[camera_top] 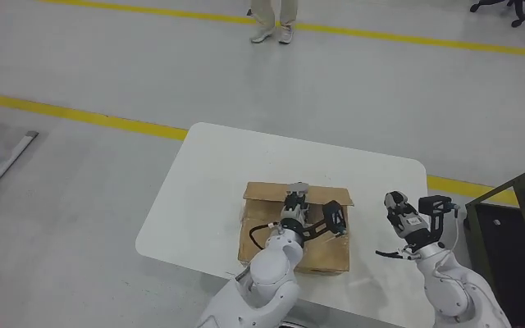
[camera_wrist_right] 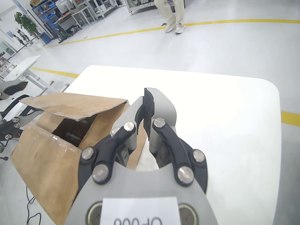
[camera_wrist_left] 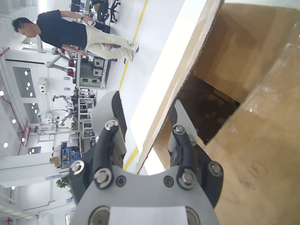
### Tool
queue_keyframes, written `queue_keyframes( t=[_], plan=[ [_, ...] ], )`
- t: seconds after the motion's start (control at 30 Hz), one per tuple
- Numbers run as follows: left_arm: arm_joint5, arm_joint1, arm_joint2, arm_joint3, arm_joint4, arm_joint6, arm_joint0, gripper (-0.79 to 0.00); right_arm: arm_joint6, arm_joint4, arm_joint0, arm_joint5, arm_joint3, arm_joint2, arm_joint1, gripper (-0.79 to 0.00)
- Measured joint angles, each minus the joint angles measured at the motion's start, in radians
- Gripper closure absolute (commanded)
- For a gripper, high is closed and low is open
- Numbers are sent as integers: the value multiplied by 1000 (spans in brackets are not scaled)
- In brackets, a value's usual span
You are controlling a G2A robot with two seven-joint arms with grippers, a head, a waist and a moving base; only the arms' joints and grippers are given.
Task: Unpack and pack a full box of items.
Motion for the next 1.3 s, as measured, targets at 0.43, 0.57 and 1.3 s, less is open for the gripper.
queue_keyframes(
  t=[0.43,0.57,1.3],
  plan=[
    [95,-55,11,177,2,11,-171,-785,6,-40,31,34,117,-60,-7,0],
    [136,-72,-5,240,-22,22,-227,-785,0,-77,60,37,174,-110,-12,0],
    [315,-198,24,717,-131,62,-502,-785,29,-122,99,14,236,-200,-22,0]
  ],
)
